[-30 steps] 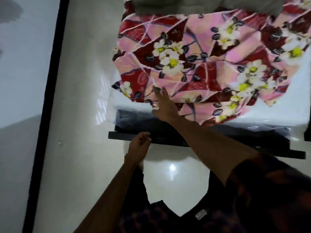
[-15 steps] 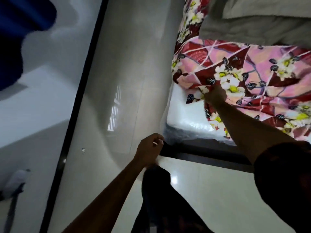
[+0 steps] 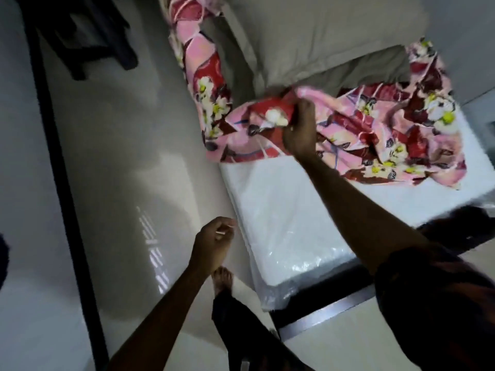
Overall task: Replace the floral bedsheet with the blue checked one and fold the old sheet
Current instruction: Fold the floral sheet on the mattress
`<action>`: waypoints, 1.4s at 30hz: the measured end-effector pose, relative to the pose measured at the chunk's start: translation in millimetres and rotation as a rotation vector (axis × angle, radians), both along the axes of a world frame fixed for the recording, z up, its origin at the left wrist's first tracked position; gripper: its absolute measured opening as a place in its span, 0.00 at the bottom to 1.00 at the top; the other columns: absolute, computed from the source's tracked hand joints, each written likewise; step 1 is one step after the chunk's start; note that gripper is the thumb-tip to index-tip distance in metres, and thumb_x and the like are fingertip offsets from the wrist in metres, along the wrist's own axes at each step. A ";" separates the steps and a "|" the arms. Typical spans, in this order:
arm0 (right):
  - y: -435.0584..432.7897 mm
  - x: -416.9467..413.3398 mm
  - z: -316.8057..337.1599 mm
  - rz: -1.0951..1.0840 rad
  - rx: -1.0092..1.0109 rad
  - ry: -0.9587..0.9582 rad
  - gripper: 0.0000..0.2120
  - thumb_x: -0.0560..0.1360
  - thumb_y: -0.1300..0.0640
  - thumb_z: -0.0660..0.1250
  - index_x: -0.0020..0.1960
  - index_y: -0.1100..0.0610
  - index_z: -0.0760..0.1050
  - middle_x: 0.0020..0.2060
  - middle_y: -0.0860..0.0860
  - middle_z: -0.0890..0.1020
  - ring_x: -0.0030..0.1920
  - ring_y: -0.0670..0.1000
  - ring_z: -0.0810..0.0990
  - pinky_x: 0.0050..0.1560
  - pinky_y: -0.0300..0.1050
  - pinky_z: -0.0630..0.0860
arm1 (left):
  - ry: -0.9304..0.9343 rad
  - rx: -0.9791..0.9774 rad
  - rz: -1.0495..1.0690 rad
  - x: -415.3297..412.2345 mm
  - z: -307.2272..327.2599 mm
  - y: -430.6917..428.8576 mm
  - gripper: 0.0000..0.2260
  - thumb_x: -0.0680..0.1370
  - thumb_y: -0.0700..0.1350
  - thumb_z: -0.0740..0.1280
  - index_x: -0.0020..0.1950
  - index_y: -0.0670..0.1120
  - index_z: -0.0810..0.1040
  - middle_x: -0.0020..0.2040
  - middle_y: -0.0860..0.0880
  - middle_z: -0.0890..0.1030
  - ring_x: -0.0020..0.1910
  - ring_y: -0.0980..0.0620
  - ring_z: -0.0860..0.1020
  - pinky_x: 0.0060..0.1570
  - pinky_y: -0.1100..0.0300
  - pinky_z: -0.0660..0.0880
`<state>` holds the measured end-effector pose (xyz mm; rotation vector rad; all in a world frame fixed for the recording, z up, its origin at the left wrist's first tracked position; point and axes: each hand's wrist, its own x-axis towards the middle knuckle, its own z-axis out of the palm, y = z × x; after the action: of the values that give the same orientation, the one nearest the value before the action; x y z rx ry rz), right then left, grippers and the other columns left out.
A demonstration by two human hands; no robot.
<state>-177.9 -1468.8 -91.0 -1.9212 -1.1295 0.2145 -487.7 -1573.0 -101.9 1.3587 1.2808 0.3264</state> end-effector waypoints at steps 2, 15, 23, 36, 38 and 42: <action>-20.7 -14.1 -43.3 0.124 -0.331 0.167 0.22 0.71 0.64 0.74 0.63 0.65 0.75 0.58 0.63 0.79 0.59 0.57 0.78 0.64 0.50 0.72 | 0.025 0.011 -0.058 7.9 -1.8 41.8 0.14 0.77 0.40 0.68 0.44 0.62 0.81 0.41 0.56 0.83 0.43 0.49 0.82 0.46 0.55 0.79; -5.2 -19.5 -109.8 -0.644 -0.286 0.911 0.33 0.71 0.39 0.74 0.71 0.43 0.67 0.61 0.51 0.80 0.58 0.55 0.81 0.57 0.57 0.80 | 0.032 -0.054 -0.251 127.9 0.1 266.3 0.12 0.77 0.42 0.70 0.59 0.49 0.76 0.55 0.45 0.82 0.55 0.46 0.80 0.55 0.51 0.78; 161.9 41.3 -80.4 -0.720 -0.187 0.905 0.16 0.75 0.69 0.58 0.61 0.60 0.74 0.45 0.52 0.80 0.44 0.46 0.76 0.43 0.33 0.72 | -0.124 0.196 -0.203 253.5 15.0 455.7 0.24 0.77 0.40 0.71 0.71 0.43 0.67 0.53 0.48 0.76 0.44 0.65 0.77 0.44 0.70 0.73; 121.8 96.4 -17.1 -1.128 -0.091 0.817 0.05 0.76 0.50 0.69 0.50 0.48 0.82 0.45 0.51 0.86 0.47 0.55 0.85 0.48 0.53 0.80 | -0.042 0.800 -0.630 345.4 29.6 552.9 0.13 0.74 0.50 0.72 0.53 0.44 0.79 0.51 0.42 0.78 0.51 0.42 0.74 0.49 0.52 0.70; 137.7 121.3 4.8 -1.066 0.055 0.906 0.05 0.78 0.51 0.69 0.51 0.49 0.83 0.45 0.51 0.86 0.47 0.54 0.84 0.46 0.50 0.81 | -0.015 0.825 -0.631 364.1 36.7 566.1 0.17 0.74 0.54 0.72 0.56 0.44 0.79 0.55 0.41 0.77 0.53 0.40 0.74 0.51 0.50 0.71; 182.4 176.6 21.5 -0.956 0.181 0.979 0.25 0.79 0.44 0.68 0.73 0.51 0.71 0.64 0.49 0.78 0.62 0.52 0.77 0.61 0.54 0.75 | 0.048 0.824 -0.682 402.7 48.7 604.3 0.31 0.69 0.66 0.69 0.62 0.45 0.76 0.59 0.41 0.76 0.58 0.39 0.75 0.54 0.47 0.74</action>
<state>-1.3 -1286.4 -69.6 -1.6404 0.4098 0.4213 -85.0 -968.6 -53.3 2.4116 0.6381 0.3515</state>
